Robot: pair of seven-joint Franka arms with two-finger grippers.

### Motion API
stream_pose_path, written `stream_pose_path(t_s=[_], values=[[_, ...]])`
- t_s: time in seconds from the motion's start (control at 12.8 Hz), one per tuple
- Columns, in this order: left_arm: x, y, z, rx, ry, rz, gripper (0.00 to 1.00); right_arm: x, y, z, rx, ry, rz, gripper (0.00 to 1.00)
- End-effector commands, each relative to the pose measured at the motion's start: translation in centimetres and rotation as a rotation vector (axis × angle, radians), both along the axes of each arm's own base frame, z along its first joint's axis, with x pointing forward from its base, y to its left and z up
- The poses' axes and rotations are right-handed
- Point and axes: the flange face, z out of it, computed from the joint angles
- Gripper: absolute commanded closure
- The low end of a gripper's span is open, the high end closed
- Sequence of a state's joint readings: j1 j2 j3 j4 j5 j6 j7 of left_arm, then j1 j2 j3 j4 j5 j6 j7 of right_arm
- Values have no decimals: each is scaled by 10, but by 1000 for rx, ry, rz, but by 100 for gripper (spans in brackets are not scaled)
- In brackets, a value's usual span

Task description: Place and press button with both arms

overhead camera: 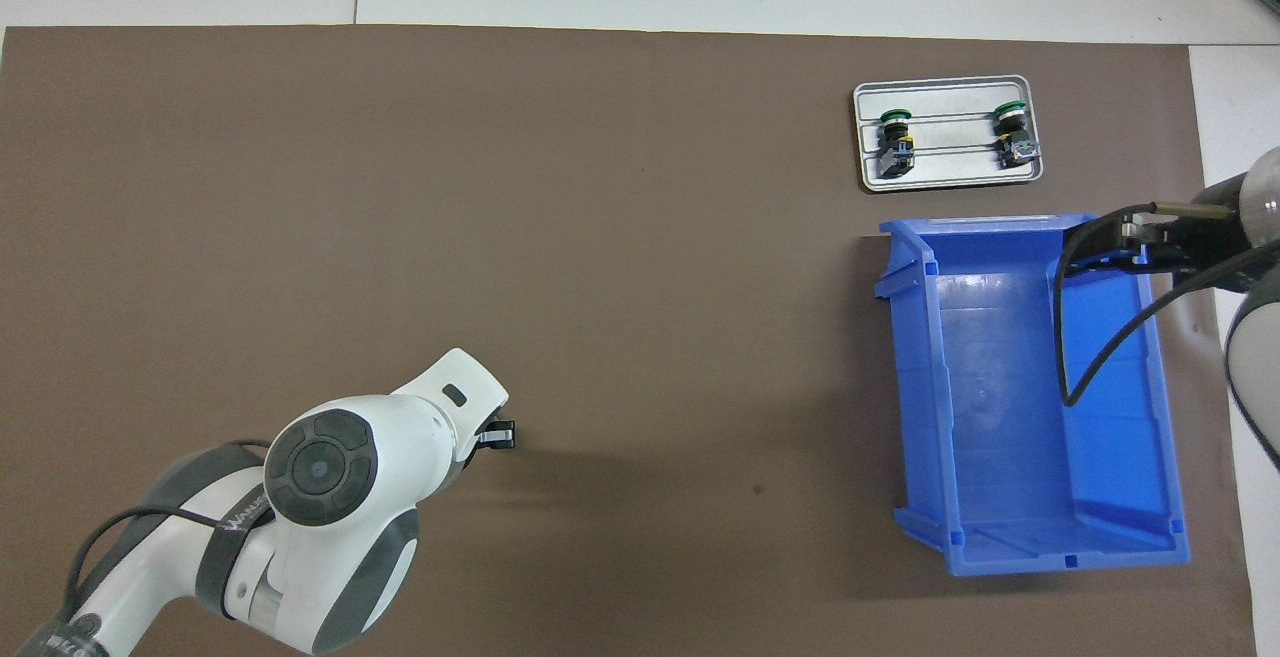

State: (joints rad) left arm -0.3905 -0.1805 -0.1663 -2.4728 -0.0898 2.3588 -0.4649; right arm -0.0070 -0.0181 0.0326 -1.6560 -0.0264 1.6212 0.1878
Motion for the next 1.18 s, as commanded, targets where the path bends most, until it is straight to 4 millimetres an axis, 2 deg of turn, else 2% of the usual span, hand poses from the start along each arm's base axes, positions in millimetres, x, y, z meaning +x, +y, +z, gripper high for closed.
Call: stream_pose_path(t_s=[0.0,0.16,0.24,0.47,0.63,0.86,1.02,1.1], values=[[-4,3,-19,13,-9,-4,100,-7,0,1,17,-5,20,0],[11,0,-7,20,13,4,100,-7,0,2,17,-7,20,0],[22,-3,6,33,25,-8,100,-7,-1,1,17,-5,19,0],[68,18,59,53,35,-43,100,-7,2,1,16,-5,28,0],[96,56,96,49,25,-58,95,-7,1,2,16,-7,26,0],[125,133,163,55,63,-128,89,-7,5,1,16,-10,17,0],[140,181,205,48,97,-116,87,-6,17,1,16,-16,10,0],[149,195,229,45,122,-97,87,-6,26,0,17,-24,10,0]])
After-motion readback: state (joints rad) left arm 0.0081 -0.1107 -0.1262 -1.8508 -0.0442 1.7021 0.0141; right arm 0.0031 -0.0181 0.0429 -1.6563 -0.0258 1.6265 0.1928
